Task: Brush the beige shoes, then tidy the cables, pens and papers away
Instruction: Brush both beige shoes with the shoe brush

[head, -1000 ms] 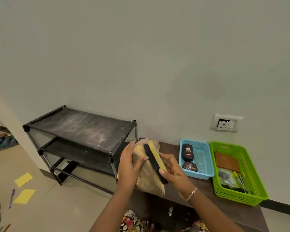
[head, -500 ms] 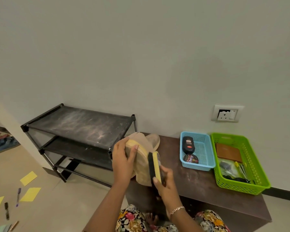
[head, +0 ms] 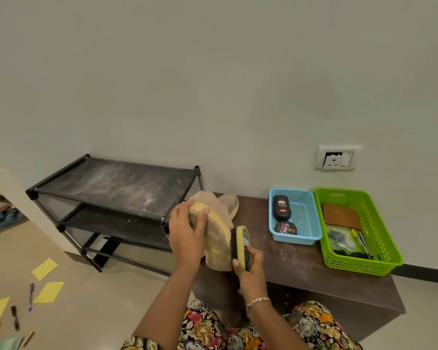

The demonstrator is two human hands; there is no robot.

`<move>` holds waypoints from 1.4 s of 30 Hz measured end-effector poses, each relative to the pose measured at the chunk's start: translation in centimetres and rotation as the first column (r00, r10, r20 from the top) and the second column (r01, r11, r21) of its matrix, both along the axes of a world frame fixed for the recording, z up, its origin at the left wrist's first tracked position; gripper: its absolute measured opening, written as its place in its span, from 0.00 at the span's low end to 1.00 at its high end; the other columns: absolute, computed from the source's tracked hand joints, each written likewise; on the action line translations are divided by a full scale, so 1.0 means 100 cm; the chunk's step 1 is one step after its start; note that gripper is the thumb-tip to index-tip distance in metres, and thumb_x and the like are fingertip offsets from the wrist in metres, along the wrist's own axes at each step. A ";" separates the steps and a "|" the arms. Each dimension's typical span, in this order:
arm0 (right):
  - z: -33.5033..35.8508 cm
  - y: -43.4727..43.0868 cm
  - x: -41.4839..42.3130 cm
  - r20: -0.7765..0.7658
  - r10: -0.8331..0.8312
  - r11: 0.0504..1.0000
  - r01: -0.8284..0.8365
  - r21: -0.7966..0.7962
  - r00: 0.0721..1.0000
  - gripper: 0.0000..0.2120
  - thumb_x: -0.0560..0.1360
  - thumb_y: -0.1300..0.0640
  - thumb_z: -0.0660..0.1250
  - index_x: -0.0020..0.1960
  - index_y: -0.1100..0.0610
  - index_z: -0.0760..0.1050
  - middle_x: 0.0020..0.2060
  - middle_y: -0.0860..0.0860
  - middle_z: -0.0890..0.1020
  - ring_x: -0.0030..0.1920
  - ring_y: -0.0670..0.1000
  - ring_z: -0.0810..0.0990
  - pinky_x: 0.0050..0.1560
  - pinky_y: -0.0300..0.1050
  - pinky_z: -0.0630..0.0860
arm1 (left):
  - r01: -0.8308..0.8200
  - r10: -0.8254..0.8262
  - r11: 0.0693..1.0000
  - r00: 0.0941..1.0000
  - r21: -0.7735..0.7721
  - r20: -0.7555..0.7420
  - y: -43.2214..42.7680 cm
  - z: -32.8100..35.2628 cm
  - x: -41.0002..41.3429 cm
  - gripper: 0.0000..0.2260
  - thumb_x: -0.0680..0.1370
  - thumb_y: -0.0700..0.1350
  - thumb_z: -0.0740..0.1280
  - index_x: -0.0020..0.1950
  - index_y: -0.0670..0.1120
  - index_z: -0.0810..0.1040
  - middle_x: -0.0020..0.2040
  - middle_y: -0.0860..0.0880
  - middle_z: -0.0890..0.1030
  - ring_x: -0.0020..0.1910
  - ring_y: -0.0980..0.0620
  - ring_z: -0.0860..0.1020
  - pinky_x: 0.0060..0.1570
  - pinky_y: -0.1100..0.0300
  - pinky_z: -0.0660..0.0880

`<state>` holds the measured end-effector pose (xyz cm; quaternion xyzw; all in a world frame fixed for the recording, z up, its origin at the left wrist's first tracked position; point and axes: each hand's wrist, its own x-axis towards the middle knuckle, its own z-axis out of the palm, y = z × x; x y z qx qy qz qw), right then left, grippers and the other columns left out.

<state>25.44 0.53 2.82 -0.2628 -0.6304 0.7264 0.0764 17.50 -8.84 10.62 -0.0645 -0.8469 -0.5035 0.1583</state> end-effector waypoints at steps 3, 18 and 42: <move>-0.001 0.001 0.002 -0.065 0.062 0.996 -0.058 0.068 0.996 0.16 0.76 0.64 0.62 0.57 0.48 0.62 0.52 0.46 0.73 0.51 0.45 0.74 0.56 0.49 0.72 | -0.025 0.024 1.000 1.000 -0.017 -0.010 0.001 -0.003 0.000 0.16 0.77 0.50 0.64 0.63 0.47 0.73 0.62 0.48 0.73 0.61 0.49 0.71 0.52 0.58 0.69; -0.046 0.036 0.005 0.151 0.005 0.972 0.030 -0.232 0.989 0.13 0.78 0.62 0.61 0.59 0.49 0.66 0.52 0.52 0.74 0.45 0.49 0.73 0.39 0.41 0.68 | -0.035 0.036 0.999 0.999 0.027 -0.020 -0.002 -0.004 -0.006 0.15 0.76 0.50 0.65 0.61 0.48 0.74 0.59 0.50 0.74 0.59 0.49 0.73 0.56 0.51 0.73; 0.082 0.001 -0.005 -0.102 0.209 0.978 -0.207 0.029 0.973 0.15 0.78 0.59 0.61 0.62 0.47 0.63 0.51 0.46 0.75 0.48 0.45 0.75 0.40 0.37 0.75 | -0.070 0.069 0.997 0.997 -0.025 -0.032 0.005 -0.003 0.006 0.16 0.77 0.51 0.65 0.62 0.47 0.76 0.62 0.50 0.75 0.60 0.50 0.74 0.53 0.54 0.73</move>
